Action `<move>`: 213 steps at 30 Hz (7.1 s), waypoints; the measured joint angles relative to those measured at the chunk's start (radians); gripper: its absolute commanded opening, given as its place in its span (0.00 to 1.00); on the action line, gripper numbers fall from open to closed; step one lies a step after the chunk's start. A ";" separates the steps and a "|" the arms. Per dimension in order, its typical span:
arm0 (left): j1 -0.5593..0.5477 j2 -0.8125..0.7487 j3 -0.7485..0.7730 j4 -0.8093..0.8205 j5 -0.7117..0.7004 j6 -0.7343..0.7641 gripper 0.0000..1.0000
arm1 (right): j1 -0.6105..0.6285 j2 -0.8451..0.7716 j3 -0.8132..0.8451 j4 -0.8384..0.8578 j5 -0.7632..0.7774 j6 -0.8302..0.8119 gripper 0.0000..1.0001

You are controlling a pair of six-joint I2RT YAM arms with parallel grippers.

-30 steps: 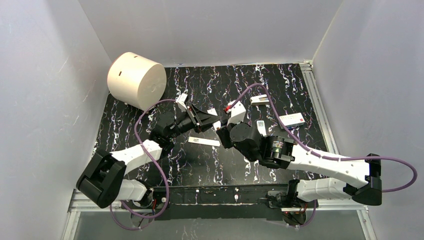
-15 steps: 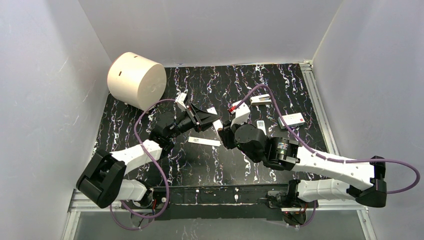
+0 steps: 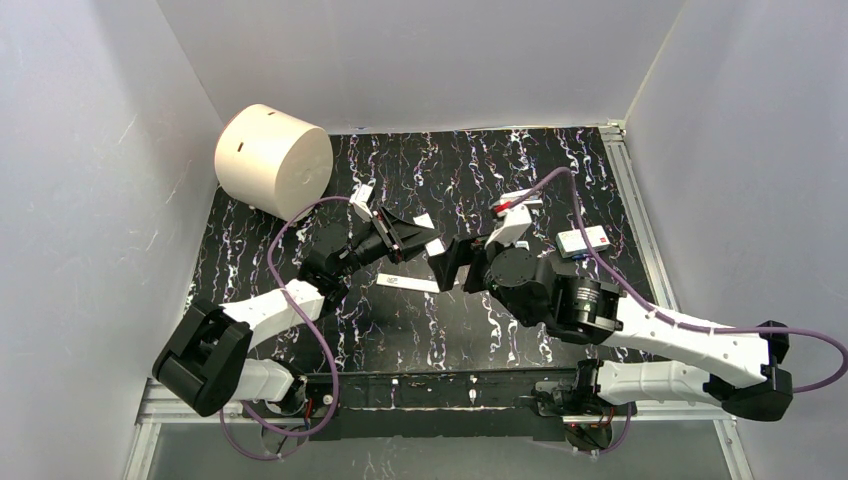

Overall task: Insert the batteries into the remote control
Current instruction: Load the battery into the remote control.

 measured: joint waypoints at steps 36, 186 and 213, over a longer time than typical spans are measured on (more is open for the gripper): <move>0.072 -0.045 0.010 0.000 0.007 -0.055 0.00 | -0.020 -0.010 -0.251 0.346 0.009 1.017 0.91; 0.089 -0.278 0.082 -0.349 0.096 -0.028 0.00 | -0.049 -0.044 -0.343 0.623 -0.182 0.435 0.81; 0.113 -0.465 0.058 -0.766 -0.063 0.216 0.00 | -0.049 0.291 0.211 -0.072 -0.363 -0.241 0.84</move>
